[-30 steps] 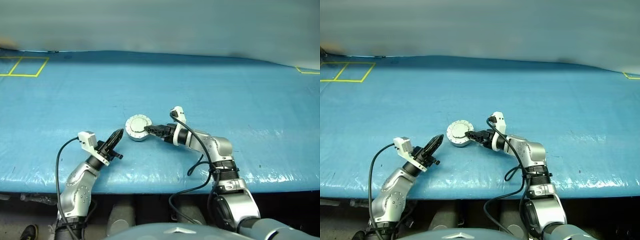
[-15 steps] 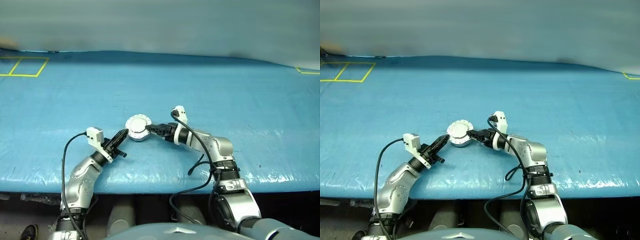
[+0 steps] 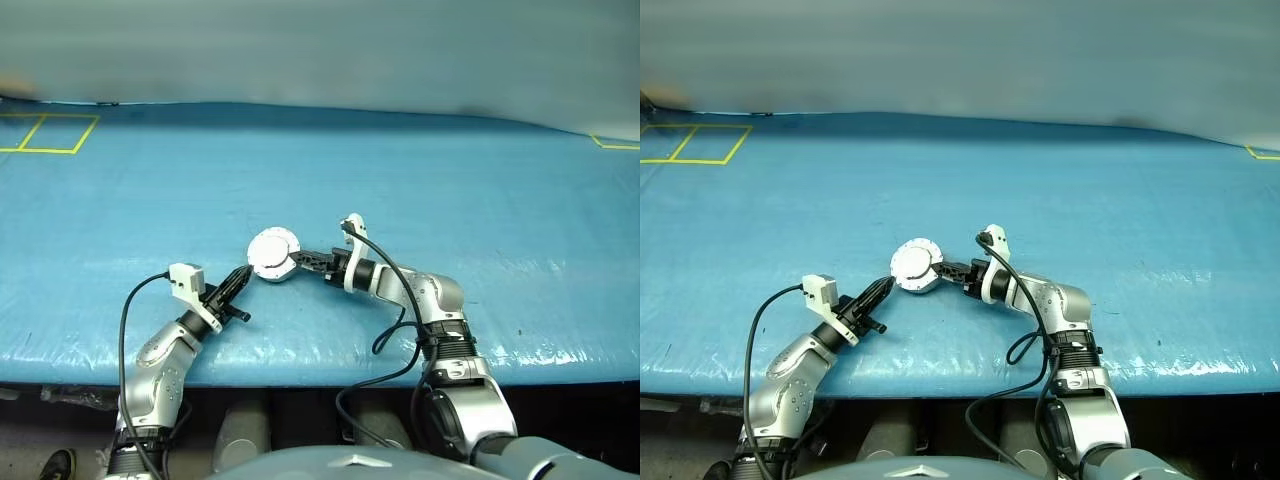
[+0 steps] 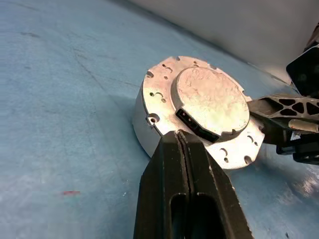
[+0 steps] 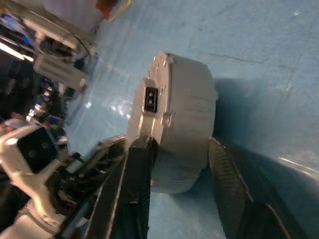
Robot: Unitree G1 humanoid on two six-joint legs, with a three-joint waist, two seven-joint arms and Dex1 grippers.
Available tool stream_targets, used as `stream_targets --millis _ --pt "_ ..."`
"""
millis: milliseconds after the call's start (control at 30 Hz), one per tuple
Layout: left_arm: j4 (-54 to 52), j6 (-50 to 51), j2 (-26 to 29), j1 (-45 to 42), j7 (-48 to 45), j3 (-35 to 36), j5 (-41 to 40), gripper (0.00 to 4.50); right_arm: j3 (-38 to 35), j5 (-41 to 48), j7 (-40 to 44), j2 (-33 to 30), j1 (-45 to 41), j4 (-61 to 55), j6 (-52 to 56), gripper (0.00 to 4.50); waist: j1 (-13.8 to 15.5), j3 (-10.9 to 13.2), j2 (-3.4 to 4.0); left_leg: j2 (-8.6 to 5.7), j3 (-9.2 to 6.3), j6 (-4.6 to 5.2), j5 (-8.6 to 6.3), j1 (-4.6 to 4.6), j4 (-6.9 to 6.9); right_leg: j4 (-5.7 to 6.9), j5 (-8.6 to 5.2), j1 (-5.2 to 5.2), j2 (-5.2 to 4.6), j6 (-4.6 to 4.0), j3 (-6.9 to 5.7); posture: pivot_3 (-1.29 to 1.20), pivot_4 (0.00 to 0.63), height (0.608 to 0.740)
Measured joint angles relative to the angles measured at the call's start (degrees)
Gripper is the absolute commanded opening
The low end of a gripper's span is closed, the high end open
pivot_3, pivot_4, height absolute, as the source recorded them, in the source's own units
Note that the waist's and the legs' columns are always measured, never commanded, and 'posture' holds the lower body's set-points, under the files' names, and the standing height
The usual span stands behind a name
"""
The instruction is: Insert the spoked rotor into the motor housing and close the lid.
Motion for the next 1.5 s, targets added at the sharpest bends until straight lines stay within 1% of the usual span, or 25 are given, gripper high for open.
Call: stream_targets --millis 200,467,833,967,1200,1367,1500 --pt "0.0 -0.2 0.0 0.0 0.0 -0.2 0.1 0.00 -0.5 0.7 -0.7 0.2 0.0 0.0 0.8 1.18 -0.1 0.0 0.00 0.00 -0.02 0.00 0.00 0.06 -0.01 0.01 0.00 0.01 0.00 -0.01 0.00 0.00 0.150 0.740" --pt "0.0 -0.7 0.0 0.2 -0.1 -0.1 0.7 0.00 1.8 0.2 -0.5 -0.6 0.1 -0.9 0.0 1.18 -0.3 0.0 0.00 0.00 -0.01 0.00 0.00 0.08 -0.01 0.02 0.00 0.01 0.00 -0.01 0.01 0.00 0.150 0.740" --pt "0.0 -1.0 -0.1 0.5 0.1 0.1 1.2 0.00 2.3 0.0 -1.1 0.3 0.4 -0.8 -0.7 1.18 -0.5 0.0 0.00 0.02 -0.08 -0.01 -0.01 0.33 -0.04 0.01 -0.01 -0.01 -0.03 -0.01 0.02 0.00 0.150 0.740" --pt "0.0 -1.3 -0.9 0.8 0.4 0.3 1.1 0.00 0.3 1.1 -3.0 2.4 2.1 -1.3 -0.5 1.18 -0.7 0.0 0.00 0.03 -0.07 -0.01 -0.01 0.41 -0.11 0.01 -0.03 0.02 -0.03 -0.05 0.02 0.00 0.150 0.740" --pt "-0.6 -2.2 -5.8 2.0 2.8 1.5 -1.4 0.00 -7.6 7.0 -8.9 8.6 7.3 -2.0 0.7 1.18 -0.7 0.0 -0.02 0.06 -0.07 -0.02 -0.01 0.38 -0.13 0.00 -0.05 -0.02 -0.03 -0.07 0.02 0.00 0.150 0.740" --pt "-0.6 -1.8 -8.0 2.1 3.6 2.4 -3.9 0.00 -9.6 10.0 -11.4 9.1 7.9 -2.6 1.5 1.18 -0.5 0.0 -0.02 0.02 -0.12 -0.02 -0.01 0.27 -0.10 -0.03 -0.05 -0.07 -0.09 -0.06 -0.02 0.00 0.150 0.740" --pt "-0.6 0.0 -8.3 2.0 4.1 3.8 -7.1 0.00 -10.7 12.7 -13.3 9.2 7.9 -2.6 1.7 1.18 -0.5 0.0 -0.02 0.00 -0.17 0.01 0.00 -0.10 -0.09 -0.02 -0.03 -0.12 -0.03 -0.05 -0.01 0.00 0.150 0.740"
